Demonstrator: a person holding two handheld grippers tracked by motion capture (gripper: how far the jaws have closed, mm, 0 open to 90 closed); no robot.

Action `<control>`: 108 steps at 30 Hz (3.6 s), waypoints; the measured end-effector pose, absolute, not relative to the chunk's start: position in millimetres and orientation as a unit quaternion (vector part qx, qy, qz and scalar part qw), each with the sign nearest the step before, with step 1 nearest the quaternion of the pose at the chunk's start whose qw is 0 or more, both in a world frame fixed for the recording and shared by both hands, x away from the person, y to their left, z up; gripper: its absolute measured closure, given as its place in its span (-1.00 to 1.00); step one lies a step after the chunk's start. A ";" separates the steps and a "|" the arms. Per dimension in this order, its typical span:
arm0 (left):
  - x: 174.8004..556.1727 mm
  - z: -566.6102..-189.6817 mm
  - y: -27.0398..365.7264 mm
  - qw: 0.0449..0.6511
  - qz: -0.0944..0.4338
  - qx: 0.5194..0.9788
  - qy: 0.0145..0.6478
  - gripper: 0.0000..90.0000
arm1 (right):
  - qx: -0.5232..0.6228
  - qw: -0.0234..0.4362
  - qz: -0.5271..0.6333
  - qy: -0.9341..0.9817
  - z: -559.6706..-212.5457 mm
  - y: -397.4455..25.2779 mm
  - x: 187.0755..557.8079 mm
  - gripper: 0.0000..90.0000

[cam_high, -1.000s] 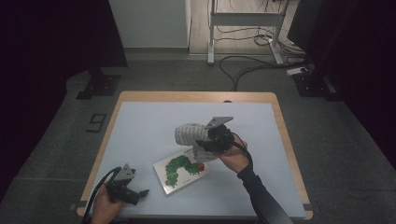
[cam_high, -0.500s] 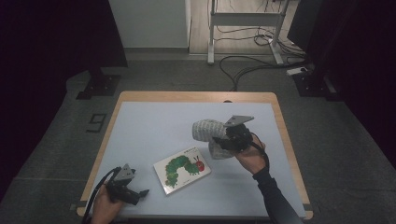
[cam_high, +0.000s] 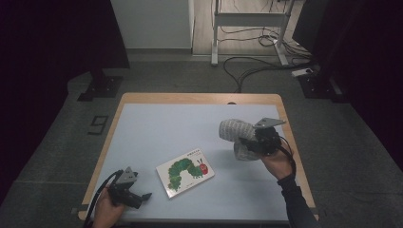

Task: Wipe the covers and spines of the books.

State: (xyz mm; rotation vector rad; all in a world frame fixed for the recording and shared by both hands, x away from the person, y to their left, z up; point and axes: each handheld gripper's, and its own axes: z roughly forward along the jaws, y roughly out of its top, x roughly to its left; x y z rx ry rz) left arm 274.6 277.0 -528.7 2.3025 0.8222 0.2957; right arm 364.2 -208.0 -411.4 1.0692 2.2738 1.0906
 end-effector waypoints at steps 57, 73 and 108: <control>274.4 -528.9 276.7 0.334 0.114 0.881 0.315 -1.00 | 0.406 0.219 0.349 0.815 -456.6 -252.9 350.1 -0.81; 274.1 -528.4 275.9 0.331 0.115 0.881 0.317 -1.00 | 0.365 0.198 0.356 0.837 -452.3 -216.2 354.0 -1.00; 292.2 -528.1 225.5 0.337 0.085 0.908 0.235 -1.00 | 0.284 0.132 0.357 0.880 -480.1 -127.0 364.9 -1.00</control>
